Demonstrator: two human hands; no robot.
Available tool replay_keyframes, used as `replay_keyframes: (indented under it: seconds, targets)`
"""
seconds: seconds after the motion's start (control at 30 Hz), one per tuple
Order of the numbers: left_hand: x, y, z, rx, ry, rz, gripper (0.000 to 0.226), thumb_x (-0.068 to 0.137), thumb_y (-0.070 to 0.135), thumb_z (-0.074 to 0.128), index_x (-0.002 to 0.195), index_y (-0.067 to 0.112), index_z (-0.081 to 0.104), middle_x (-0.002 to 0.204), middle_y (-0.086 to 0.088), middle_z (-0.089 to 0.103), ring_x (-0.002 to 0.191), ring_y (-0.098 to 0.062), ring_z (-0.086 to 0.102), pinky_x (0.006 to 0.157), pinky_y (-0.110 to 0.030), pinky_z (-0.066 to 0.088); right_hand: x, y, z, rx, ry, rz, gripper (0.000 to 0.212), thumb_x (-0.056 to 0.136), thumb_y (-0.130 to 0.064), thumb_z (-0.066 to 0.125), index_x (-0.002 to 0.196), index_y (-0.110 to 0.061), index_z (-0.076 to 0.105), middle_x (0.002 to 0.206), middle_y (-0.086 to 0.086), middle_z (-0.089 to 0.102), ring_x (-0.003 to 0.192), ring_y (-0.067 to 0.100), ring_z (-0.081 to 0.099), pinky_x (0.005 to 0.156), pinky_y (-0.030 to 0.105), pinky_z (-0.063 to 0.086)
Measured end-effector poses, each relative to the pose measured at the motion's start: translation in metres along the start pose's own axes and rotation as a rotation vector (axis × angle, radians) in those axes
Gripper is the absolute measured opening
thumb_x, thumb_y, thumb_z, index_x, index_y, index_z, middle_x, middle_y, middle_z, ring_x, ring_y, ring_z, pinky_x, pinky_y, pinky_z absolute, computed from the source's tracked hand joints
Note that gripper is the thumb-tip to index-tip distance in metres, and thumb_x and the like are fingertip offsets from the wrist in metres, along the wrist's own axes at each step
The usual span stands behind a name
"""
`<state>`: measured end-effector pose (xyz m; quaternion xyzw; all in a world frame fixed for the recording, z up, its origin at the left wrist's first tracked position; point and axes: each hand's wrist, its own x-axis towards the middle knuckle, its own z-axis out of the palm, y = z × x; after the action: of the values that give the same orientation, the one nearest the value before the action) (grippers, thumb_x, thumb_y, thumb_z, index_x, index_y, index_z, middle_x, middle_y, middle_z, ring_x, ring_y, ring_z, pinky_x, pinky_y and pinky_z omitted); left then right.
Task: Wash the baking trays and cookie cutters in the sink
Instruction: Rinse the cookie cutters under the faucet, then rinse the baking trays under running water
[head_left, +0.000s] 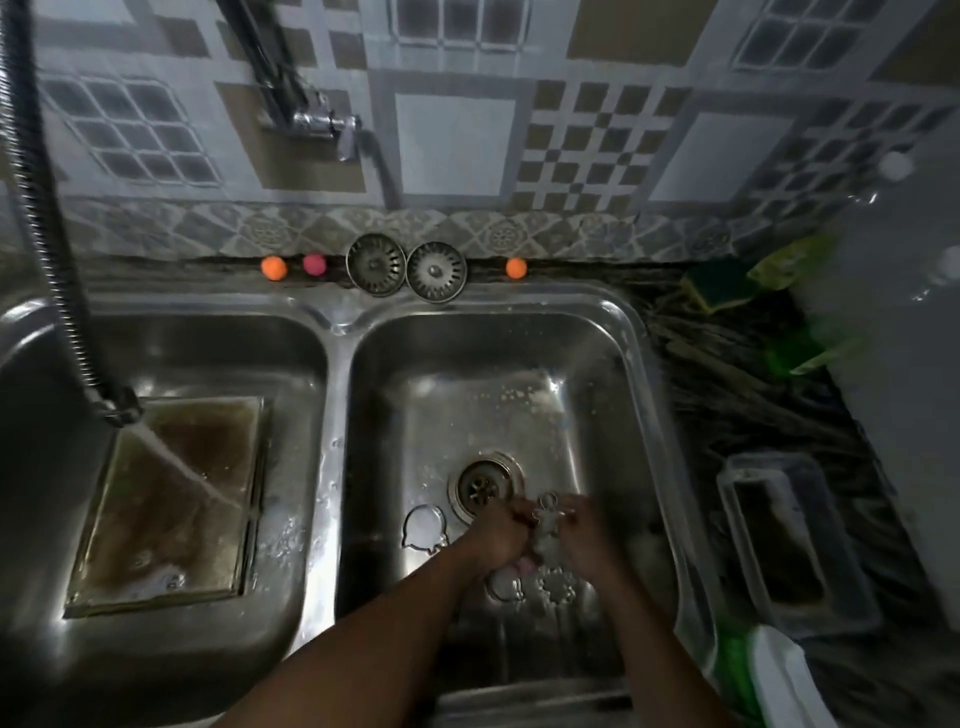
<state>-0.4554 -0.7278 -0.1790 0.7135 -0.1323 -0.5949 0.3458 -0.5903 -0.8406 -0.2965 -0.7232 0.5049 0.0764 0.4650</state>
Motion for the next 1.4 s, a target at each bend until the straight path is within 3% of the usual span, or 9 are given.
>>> replay_keyframes:
  seconds: [0.13, 0.23, 0.43, 0.57, 0.67, 0.87, 1.1, 1.27, 1.4]
  targets:
    - [0.014, -0.008, 0.003, 0.008, -0.049, -0.051, 0.024, 0.093, -0.007, 0.042, 0.082, 0.011, 0.055, 0.078, -0.015, 0.062, 0.049, -0.017, 0.064, 0.032, -0.017, 0.036, -0.029, -0.042, -0.014, -0.164, -0.002, 0.023, 0.036, 0.070, -0.021, 0.044, 0.092, -0.014, 0.072, 0.093, 0.006, 0.072, 0.087, 0.022, 0.067, 0.076, 0.032, 0.053]
    - [0.018, -0.013, 0.004, 0.015, -0.083, -0.102, 0.010, 0.085, 0.006, 0.051, 0.081, 0.012, 0.059, 0.083, -0.021, 0.067, 0.070, -0.040, 0.070, 0.046, -0.038, 0.052, -0.049, -0.065, -0.020, -0.242, -0.025, 0.023, 0.026, 0.079, -0.009, 0.052, 0.094, -0.009, 0.074, 0.098, 0.008, 0.072, 0.093, 0.023, 0.066, 0.080, 0.032, 0.051]
    - [0.014, -0.018, 0.004, -0.008, -0.125, -0.092, 0.027, 0.092, 0.020, 0.058, 0.096, -0.004, 0.069, 0.077, -0.013, 0.066, 0.064, -0.029, 0.068, 0.046, -0.030, 0.051, -0.063, -0.073, -0.026, -0.441, -0.155, 0.047, 0.028, 0.092, -0.003, 0.046, 0.109, 0.003, 0.067, 0.116, 0.019, 0.066, 0.110, 0.031, 0.061, 0.089, 0.030, 0.045]
    - [-0.010, -0.005, -0.018, 0.050, -0.035, -0.020, 0.021, 0.092, 0.005, 0.053, 0.074, 0.006, 0.063, 0.058, -0.002, 0.063, 0.046, -0.008, 0.057, 0.043, -0.022, 0.043, -0.074, -0.099, -0.033, -0.373, -0.123, 0.092, 0.034, 0.098, -0.011, 0.047, 0.128, 0.003, 0.055, 0.130, 0.018, 0.058, 0.121, 0.031, 0.055, 0.096, 0.029, 0.041]
    - [-0.042, 0.008, -0.054, 0.096, 0.059, 0.121, 0.018, 0.095, 0.018, 0.055, 0.094, 0.008, 0.070, 0.086, -0.010, 0.070, 0.074, -0.016, 0.065, 0.063, -0.027, 0.050, -0.076, -0.132, -0.026, -0.215, 0.079, -0.002, 0.032, 0.094, -0.014, 0.055, 0.122, 0.000, 0.062, 0.124, 0.019, 0.063, 0.113, 0.034, 0.061, 0.095, 0.037, 0.048]
    - [-0.120, 0.000, -0.150, -0.409, 0.332, 0.250, 0.026, 0.095, 0.012, 0.056, 0.071, 0.014, 0.063, 0.055, -0.003, 0.058, 0.036, -0.012, 0.050, 0.038, -0.016, 0.035, -0.119, -0.259, 0.037, 0.002, 0.239, -0.376, 0.028, 0.091, -0.024, 0.049, 0.090, -0.007, 0.071, 0.095, 0.015, 0.071, 0.090, 0.029, 0.064, 0.076, 0.031, 0.042]
    - [-0.152, -0.062, -0.255, -0.544, 0.612, 0.186, 0.014, 0.097, 0.008, 0.053, 0.085, 0.006, 0.059, 0.067, -0.016, 0.054, 0.042, -0.015, 0.053, 0.042, -0.020, 0.042, -0.142, -0.342, 0.150, 0.167, -0.092, -0.435, 0.019, 0.085, -0.027, 0.052, 0.077, -0.019, 0.067, 0.071, 0.003, 0.065, 0.067, 0.028, 0.064, 0.070, 0.040, 0.054]
    - [-0.151, -0.114, -0.299, -0.300, 0.796, 0.092, 0.011, 0.084, 0.002, 0.070, 0.095, 0.003, 0.070, 0.085, -0.017, 0.069, 0.070, -0.026, 0.065, 0.061, -0.029, 0.054, -0.127, -0.349, 0.206, 0.167, -0.158, -0.349, 0.027, 0.086, -0.019, 0.050, 0.063, -0.011, 0.060, 0.057, 0.006, 0.058, 0.052, 0.021, 0.056, 0.059, 0.047, 0.054]
    - [-0.148, -0.151, -0.330, 0.102, 0.857, -0.011, 0.024, 0.085, 0.025, 0.073, 0.104, 0.011, 0.072, 0.097, -0.008, 0.073, 0.090, -0.026, 0.069, 0.072, -0.029, 0.050, -0.117, -0.344, 0.238, 0.017, -0.141, -0.234, 0.012, 0.089, -0.012, 0.057, 0.084, -0.003, 0.064, 0.076, 0.003, 0.062, 0.071, 0.017, 0.060, 0.057, 0.023, 0.046]
